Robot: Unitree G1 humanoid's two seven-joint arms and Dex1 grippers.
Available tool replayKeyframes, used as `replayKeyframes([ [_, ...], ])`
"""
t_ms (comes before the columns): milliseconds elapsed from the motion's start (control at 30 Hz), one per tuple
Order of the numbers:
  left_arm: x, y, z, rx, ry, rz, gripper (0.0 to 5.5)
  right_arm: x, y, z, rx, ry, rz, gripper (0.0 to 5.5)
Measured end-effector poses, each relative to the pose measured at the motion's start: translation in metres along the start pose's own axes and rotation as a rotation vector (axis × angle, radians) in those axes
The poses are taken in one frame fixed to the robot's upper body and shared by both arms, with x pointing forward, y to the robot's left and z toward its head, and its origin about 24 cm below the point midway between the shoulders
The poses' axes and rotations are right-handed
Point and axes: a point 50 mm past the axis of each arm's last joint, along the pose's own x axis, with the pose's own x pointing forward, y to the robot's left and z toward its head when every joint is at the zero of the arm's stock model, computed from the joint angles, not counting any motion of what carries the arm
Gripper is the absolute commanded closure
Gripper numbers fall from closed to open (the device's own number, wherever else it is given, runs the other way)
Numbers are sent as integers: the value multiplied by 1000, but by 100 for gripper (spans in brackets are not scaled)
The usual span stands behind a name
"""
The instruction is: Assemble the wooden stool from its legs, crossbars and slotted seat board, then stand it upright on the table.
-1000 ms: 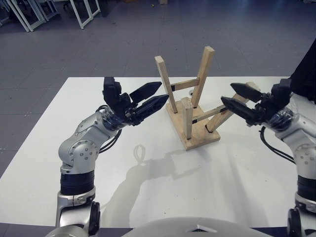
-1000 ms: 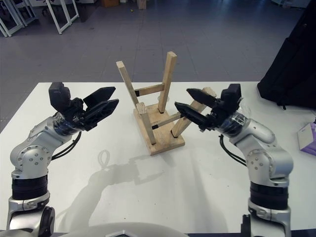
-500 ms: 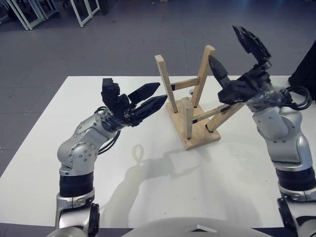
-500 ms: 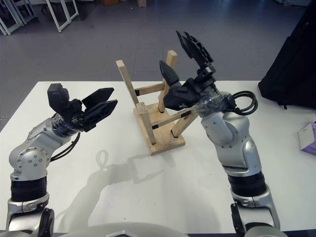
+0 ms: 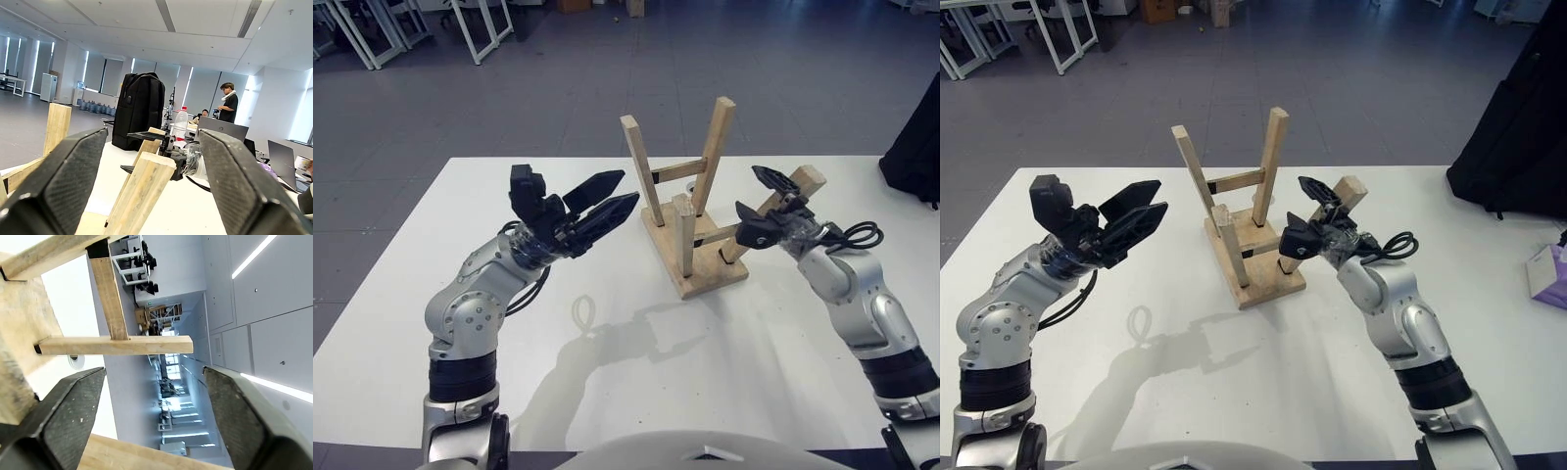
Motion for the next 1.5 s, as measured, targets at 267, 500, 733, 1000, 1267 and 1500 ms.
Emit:
replayKeyframes([
  [267,-1,4,-16,66,159,20,208,-3,-120,16,592,-347,-486,182],
  [500,-4,12,-37,133,356,11,208,-13,-75,-32,1088,-175,-416,182],
  [733,-7,21,-23,136,325,0,208,-11,-9,-18,1321,-106,-201,182],
  [1000,-9,26,-32,131,366,20,208,3,-9,24,1191,-191,-154,182],
  [1267,-8,28,-23,173,344,21,208,10,8,55,1187,-232,-19,182],
  [1500,11,30,-15,230,367,-100,208,16,16,56,1144,-213,44,182],
])
